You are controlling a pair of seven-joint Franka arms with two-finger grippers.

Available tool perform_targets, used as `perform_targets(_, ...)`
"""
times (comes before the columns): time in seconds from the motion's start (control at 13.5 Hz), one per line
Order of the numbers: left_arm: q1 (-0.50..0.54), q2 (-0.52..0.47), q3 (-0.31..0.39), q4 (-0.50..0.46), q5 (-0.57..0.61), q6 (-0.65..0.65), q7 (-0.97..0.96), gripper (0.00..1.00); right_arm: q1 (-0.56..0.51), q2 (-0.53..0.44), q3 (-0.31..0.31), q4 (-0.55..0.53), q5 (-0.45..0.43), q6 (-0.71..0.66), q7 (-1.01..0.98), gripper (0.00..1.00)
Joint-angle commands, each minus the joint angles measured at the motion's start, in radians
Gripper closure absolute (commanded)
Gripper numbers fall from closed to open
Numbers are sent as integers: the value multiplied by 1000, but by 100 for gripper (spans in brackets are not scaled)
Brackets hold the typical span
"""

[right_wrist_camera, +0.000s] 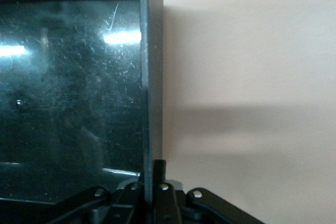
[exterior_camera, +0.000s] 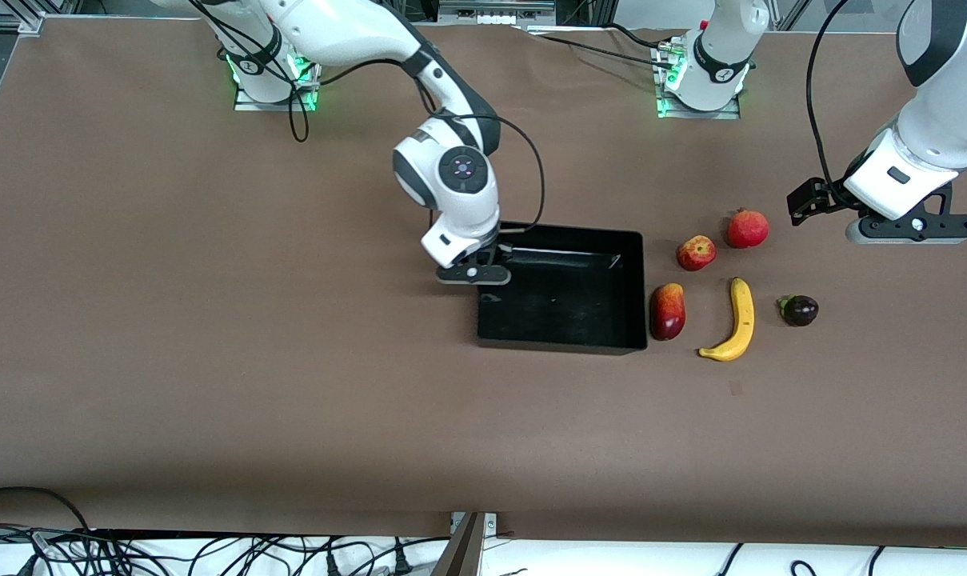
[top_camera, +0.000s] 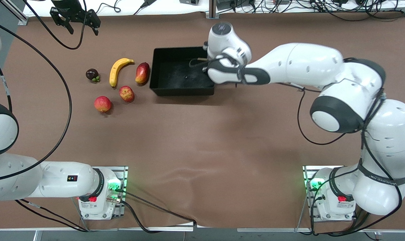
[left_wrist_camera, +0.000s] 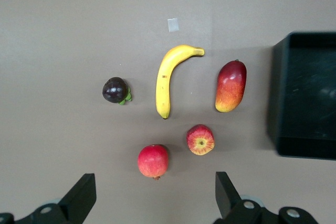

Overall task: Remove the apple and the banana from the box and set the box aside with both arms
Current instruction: 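Slide the black tray across the table away from the fruits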

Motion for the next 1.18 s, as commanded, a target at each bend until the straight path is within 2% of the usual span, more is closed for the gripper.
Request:
perform_targets(0.0,4,5,-6,21,7,-19,9,0,-138,-133,9,-19,4,-146,-207,100)
perform_targets(0.3,4,10,-6,23,7,-19,9,0,-342,-219,-1,-46,30,-249,-531,100)
perform_targets(0.52,4,10,-6,23,5,-20,9,0,-498,-285,-11,-164,53,-235,-734,100)
perform_targets(0.59,4,9,-6,23,5,-22,9,0,-541,-314,-14,-219,85,-212,-798,100)
perform_targets(0.74,3,8,-6,23,5,-25,6,0,-595,-359,-53,-348,94,-131,-907,100)
perform_targets(0.89,3,10,-6,23,5,-23,6,0,-608,-385,-114,-485,96,5,-993,100)
perform_targets(1.11,4,8,-6,23,5,-25,11,0,-609,-397,-186,-663,120,176,-1008,100)
